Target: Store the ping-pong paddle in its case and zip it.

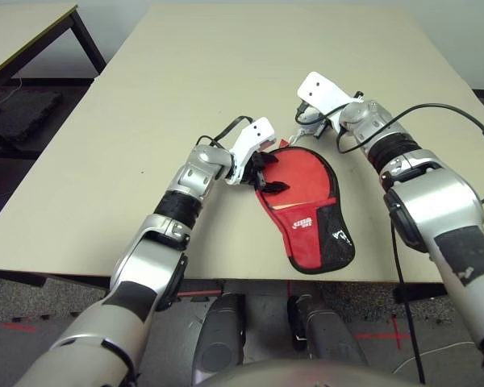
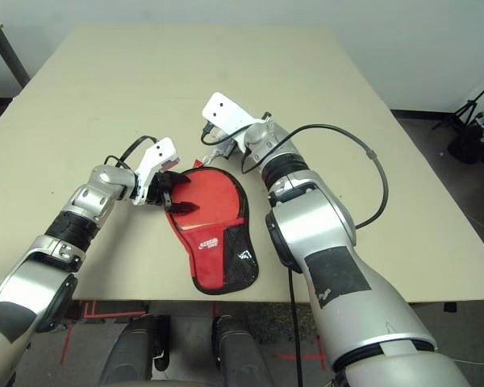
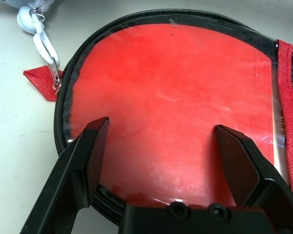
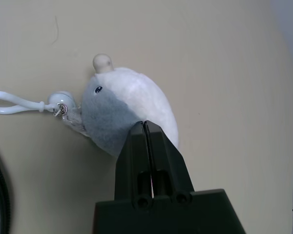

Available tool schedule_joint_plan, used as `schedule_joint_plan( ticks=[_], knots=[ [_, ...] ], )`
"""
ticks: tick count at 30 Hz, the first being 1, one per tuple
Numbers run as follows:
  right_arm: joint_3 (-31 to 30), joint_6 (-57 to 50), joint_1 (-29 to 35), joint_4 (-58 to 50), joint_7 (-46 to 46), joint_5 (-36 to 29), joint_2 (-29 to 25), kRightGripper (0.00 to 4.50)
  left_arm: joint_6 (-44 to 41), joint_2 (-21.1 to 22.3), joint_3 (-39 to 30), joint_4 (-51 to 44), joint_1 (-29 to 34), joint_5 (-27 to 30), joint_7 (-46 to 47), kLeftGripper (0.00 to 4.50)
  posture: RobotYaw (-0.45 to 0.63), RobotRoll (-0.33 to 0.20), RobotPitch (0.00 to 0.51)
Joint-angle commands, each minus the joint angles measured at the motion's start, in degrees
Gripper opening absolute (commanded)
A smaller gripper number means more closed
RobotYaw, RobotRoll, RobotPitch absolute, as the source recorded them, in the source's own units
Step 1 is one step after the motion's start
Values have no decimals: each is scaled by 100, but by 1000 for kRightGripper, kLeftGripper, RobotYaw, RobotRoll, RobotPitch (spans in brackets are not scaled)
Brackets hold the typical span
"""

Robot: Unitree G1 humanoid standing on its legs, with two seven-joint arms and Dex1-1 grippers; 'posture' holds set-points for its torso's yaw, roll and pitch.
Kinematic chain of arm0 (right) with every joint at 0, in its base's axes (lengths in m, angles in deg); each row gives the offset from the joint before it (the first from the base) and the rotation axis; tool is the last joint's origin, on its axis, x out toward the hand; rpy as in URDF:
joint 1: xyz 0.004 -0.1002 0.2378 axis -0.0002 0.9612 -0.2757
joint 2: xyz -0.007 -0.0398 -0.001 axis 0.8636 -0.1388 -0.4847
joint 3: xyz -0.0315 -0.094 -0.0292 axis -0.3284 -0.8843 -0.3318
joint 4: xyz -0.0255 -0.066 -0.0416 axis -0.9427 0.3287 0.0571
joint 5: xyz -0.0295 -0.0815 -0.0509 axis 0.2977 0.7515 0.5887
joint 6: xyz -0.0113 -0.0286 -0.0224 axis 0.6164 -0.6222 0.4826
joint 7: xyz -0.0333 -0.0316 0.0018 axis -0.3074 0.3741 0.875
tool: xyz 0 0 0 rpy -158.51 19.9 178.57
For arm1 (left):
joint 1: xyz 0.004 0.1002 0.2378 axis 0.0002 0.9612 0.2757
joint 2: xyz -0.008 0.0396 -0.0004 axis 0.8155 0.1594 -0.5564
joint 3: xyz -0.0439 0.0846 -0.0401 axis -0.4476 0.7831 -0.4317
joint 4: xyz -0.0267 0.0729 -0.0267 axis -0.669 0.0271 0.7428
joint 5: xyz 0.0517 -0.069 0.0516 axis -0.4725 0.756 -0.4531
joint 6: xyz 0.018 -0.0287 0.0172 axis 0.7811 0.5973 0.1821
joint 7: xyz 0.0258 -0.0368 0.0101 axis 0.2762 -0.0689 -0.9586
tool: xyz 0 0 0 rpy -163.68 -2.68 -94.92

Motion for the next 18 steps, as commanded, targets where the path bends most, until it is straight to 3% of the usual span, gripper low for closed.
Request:
schedule_joint_plan(
  ticks=[1,3,16,18],
  knots=[
    [65,52,-143,45,-110,50,-59,33,-91,11,182,154,156,-102,16,4500,105,0,121],
    [-9,96,-233,32,-214,128,-78,33,-71,10,188,182,142,-104,16,4500,100,0,121],
    [-194,272,-343,99,-602,512,-48,4240,49,-49,187,330,73,-111,62,4500,102,0,124],
    [-215,260,-311,115,-604,573,-32,4466,37,-39,183,304,92,-109,68,4500,120,0,129]
  ],
)
